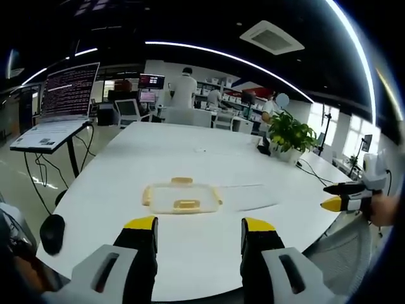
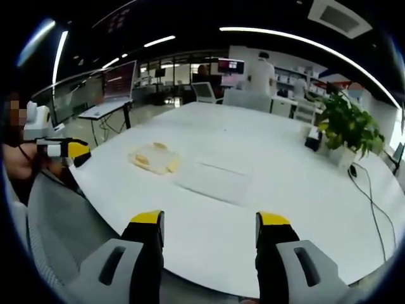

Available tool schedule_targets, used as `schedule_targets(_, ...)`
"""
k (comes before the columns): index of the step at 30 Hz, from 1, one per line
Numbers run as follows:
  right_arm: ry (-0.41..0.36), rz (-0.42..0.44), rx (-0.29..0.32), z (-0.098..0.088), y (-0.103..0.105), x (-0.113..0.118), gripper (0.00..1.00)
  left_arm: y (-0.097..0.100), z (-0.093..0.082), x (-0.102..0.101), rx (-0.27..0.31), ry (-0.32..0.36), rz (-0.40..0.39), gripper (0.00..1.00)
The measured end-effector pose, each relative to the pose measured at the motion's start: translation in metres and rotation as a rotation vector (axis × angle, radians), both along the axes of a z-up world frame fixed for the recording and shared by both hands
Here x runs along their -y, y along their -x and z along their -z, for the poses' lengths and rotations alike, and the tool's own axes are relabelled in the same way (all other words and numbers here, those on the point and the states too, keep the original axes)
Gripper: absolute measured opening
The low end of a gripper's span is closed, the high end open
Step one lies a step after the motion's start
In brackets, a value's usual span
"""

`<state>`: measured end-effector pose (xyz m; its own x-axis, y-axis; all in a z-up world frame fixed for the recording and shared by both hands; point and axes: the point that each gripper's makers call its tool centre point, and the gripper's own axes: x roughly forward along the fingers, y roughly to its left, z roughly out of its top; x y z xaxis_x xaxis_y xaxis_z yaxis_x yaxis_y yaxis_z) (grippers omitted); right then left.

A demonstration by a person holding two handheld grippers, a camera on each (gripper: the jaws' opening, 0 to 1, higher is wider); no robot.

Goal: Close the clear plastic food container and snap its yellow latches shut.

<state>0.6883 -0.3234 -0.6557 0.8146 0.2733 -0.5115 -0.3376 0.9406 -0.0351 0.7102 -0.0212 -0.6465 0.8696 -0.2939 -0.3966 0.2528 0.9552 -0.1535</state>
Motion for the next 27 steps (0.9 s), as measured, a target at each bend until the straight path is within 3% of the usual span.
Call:
schedule_targets(10,-0.01,-0.009,0.0,-0.001,0.0,-0.002,0.56,0.0,0.001,0.001,0.0,-0.025,0.007,0.48)
schedule_targets(15,-0.015,-0.016,-0.01,-0.001,-0.002,-0.003,0.56,-0.001,0.004,0.001,-0.032,-0.025,0.014,0.49)
schedule_targets(22,-0.006,-0.053,-0.034,0.0,-0.003,-0.008,0.54,-0.001,0.009,0.008,-0.081,-0.033,0.063,0.48)
schedule_targets(27,-0.002,-0.099,-0.03,-0.007,-0.012,-0.015,0.52,-0.006,0.004,0.009,-0.059,-0.088,0.117,0.47)
